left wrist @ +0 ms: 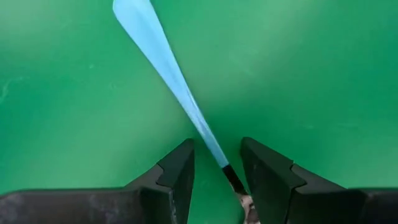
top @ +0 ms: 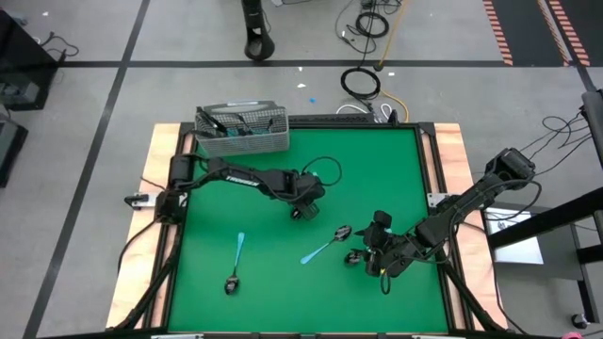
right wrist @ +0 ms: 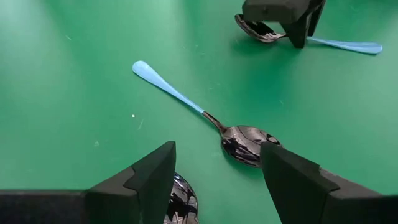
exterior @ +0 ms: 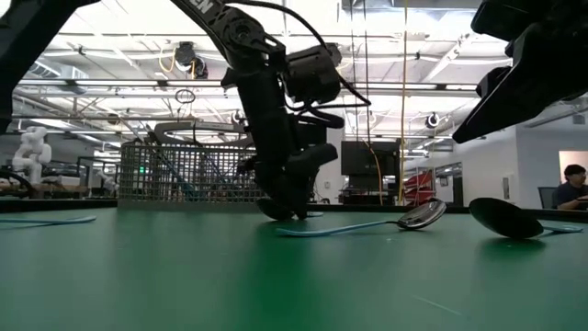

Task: Sort silverware
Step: Put the spoon into the silverware rack

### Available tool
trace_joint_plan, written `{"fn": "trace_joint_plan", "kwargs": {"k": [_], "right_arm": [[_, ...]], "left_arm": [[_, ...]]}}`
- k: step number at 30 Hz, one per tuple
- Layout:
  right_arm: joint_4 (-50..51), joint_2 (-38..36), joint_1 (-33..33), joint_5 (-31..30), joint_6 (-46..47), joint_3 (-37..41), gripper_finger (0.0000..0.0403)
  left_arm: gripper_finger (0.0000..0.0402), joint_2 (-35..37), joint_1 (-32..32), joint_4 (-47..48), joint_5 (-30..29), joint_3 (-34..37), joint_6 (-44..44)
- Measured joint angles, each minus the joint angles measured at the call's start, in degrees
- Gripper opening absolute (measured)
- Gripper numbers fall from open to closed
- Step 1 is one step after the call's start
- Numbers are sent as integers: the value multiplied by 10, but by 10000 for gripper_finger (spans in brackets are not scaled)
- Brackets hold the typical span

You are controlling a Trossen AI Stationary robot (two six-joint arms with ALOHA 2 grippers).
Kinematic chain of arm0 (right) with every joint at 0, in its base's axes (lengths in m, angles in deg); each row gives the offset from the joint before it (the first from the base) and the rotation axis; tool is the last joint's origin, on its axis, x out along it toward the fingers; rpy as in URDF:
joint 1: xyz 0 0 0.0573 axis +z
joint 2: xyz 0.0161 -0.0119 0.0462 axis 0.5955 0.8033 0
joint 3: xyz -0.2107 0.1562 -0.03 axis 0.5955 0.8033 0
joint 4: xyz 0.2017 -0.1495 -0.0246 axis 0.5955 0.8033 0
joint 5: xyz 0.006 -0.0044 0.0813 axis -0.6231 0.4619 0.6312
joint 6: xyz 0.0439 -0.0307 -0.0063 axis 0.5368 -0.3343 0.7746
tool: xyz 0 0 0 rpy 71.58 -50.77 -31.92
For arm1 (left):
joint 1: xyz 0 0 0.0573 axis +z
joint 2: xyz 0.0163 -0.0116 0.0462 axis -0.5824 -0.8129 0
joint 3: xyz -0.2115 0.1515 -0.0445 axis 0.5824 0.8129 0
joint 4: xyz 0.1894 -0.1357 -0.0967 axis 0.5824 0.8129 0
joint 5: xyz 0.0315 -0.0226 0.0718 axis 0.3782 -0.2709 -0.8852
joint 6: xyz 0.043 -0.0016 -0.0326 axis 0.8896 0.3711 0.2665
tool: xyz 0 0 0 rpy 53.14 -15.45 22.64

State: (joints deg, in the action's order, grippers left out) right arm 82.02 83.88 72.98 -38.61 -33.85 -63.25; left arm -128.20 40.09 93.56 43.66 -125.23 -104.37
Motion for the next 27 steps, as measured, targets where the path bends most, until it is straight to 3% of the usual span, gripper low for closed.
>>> {"fn": "trace_joint_plan", "kwargs": {"k": [7,10,14,18,22,27], "right_arm": [[1,0,0,0,0,0,224],[1,0,0,0,0,0,224],[1,0,0,0,0,0,224],[1,0,0,0,0,0,224],[1,0,0,0,0,0,224],[1,0,0,0,0,0,224]], "left_arm": [[130,-25,-7,-1,8,-3,13],[99,-23,-8,6,12,-3,20],[22,-13,-9,19,18,-2,46],[14,-5,-9,28,21,-3,76],[8,-1,-9,127,23,-37,114],[5,21,-9,272,-59,-122,162]]}}
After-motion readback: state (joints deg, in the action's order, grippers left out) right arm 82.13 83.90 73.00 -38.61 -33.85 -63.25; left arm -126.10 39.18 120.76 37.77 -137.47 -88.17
